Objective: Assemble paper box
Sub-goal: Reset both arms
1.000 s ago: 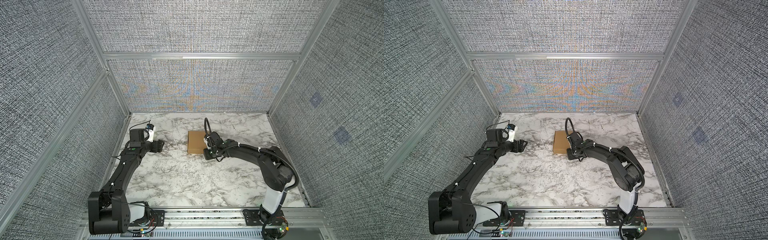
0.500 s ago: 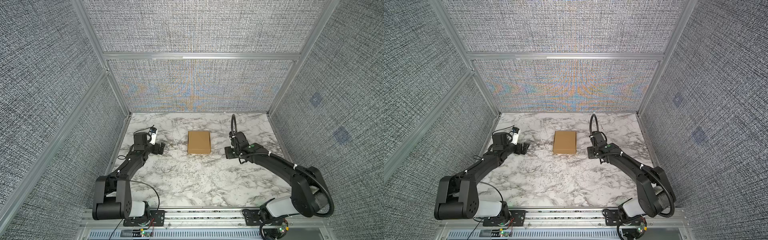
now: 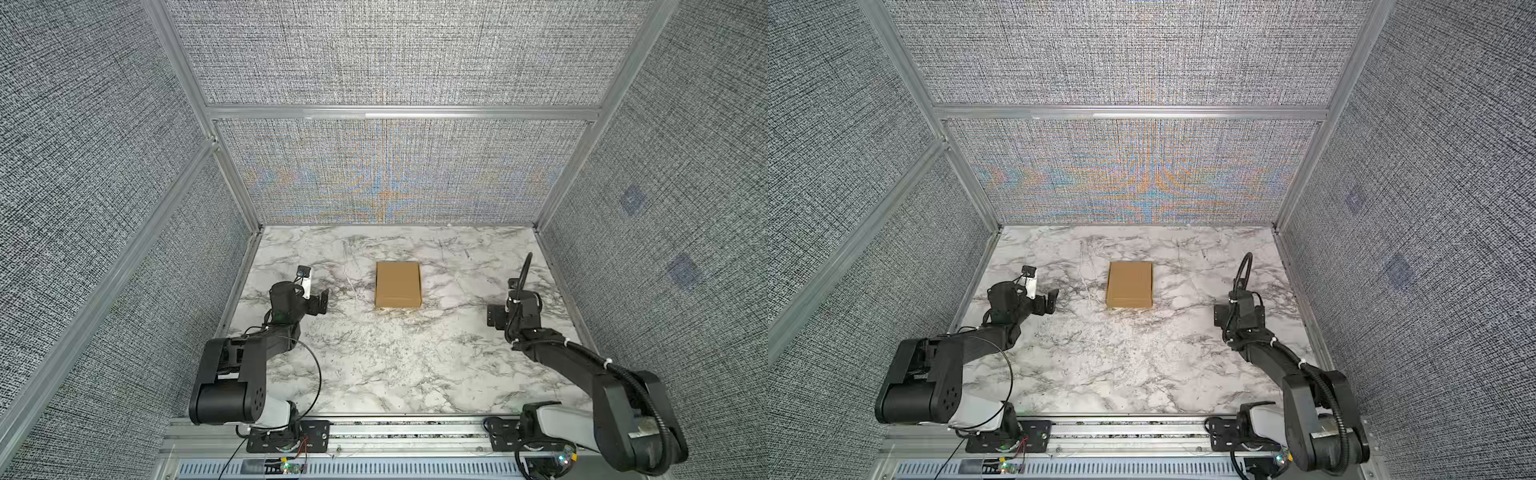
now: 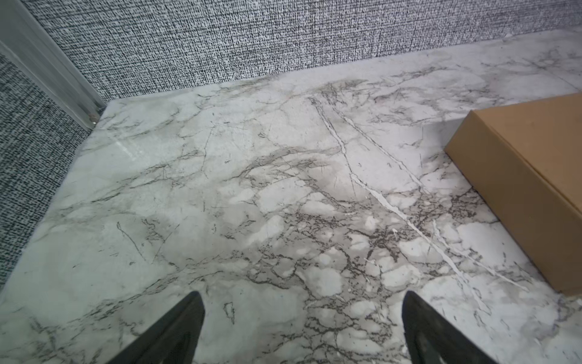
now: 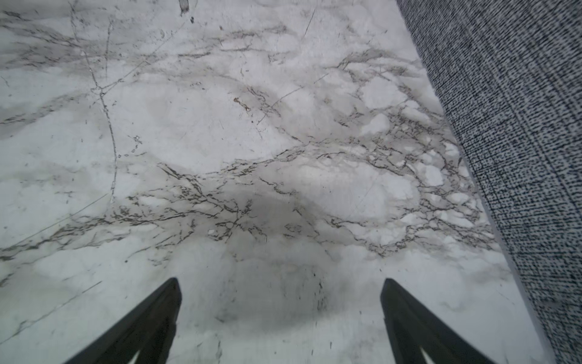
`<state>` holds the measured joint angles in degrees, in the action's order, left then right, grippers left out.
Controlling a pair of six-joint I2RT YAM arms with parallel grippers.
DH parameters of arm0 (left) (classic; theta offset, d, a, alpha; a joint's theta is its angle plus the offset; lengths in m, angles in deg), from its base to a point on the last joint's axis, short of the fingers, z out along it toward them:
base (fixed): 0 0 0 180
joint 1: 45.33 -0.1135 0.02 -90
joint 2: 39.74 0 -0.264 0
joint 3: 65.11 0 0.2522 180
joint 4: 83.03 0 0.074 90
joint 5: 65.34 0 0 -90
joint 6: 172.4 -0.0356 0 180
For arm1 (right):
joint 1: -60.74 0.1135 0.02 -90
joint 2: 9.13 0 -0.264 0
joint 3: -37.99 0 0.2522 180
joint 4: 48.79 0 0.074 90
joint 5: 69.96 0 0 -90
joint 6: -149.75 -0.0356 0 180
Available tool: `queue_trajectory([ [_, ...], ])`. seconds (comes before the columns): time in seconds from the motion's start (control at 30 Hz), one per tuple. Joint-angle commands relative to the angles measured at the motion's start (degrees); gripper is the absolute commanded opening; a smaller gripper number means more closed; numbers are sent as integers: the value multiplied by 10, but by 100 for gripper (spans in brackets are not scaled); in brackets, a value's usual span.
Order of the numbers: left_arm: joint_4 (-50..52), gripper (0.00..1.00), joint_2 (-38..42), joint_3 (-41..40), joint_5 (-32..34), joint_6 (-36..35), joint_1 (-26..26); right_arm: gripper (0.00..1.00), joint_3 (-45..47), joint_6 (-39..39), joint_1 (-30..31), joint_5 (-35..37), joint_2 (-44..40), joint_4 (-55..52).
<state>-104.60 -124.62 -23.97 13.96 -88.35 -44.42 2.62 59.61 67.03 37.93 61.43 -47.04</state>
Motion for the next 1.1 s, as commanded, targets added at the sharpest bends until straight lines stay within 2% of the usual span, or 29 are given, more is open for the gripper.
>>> queue_trajectory([
  [0.0,-88,99,-6,-15,8,14,-1,99,75,49,-18,-3,3,306],
  [0.1,-215,99,-7,-73,14,11,-2,99,90,45,-44,-21,30,380],
  [0.23,-321,99,8,-140,10,17,-7,99,52,28,-72,-79,47,321],
  [0.3,-404,99,0,-184,26,26,-10,99,36,26,-78,-96,56,301],
  [0.37,-532,99,-46,-224,32,30,-11,99,25,26,-81,-109,63,289],
  [0.4,-524,99,-41,-222,31,30,-10,99,24,24,-82,-112,64,287],
  [0.43,-464,99,-24,-205,34,31,-11,99,24,14,-84,-115,65,294],
  [0.5,-413,99,-30,-174,53,39,-10,99,43,-15,-86,-131,75,356],
  [0.57,-420,99,-29,-177,55,39,-10,99,57,-14,-87,-154,109,420],
  [0.73,-423,99,-28,-179,56,39,-10,99,78,-18,-87,-140,185,530],
  [0.83,-423,99,-29,-179,58,40,-10,99,39,-37,-88,-98,165,425],
  [1.07,-425,99,-30,-179,60,40,-10,99,44,-35,-86,-88,178,453],
])
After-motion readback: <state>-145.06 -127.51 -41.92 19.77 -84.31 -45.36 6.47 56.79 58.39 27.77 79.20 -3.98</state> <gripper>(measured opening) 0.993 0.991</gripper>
